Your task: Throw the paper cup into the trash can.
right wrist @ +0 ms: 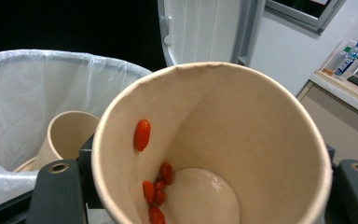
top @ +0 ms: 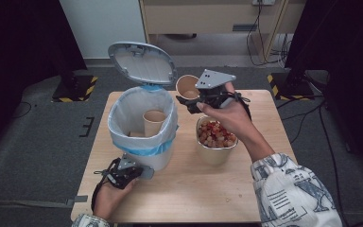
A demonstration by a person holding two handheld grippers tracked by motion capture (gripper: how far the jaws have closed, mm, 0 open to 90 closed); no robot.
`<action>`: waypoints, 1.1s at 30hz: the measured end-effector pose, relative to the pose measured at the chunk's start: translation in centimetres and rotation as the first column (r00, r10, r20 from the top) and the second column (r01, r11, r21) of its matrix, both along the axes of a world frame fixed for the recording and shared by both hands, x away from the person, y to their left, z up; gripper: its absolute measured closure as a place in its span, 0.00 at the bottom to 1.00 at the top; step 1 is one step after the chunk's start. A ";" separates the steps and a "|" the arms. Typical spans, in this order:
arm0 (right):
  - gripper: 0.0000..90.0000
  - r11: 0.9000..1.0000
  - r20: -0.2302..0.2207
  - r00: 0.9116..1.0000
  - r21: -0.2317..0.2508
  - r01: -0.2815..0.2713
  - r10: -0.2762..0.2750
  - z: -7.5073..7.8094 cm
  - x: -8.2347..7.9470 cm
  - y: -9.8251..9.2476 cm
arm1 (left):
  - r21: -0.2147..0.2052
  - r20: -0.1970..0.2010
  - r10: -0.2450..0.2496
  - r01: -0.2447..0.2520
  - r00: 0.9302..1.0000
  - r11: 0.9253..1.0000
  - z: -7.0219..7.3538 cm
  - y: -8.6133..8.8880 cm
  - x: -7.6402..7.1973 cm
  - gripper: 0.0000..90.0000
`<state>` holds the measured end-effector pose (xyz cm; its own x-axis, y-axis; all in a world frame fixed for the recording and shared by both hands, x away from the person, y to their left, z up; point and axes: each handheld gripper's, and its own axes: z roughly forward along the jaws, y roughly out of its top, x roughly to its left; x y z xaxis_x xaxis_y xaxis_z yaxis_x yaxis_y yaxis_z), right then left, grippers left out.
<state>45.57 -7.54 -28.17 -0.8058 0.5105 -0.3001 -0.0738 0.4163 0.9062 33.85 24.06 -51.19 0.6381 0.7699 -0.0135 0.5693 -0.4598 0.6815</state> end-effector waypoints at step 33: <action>0.30 0.995 -0.054 0.996 0.071 -0.072 0.076 1.0 0.1 5.3 | -0.006 -0.002 0.001 -0.001 1.000 1.000 0.0 0.0 0.0 1.00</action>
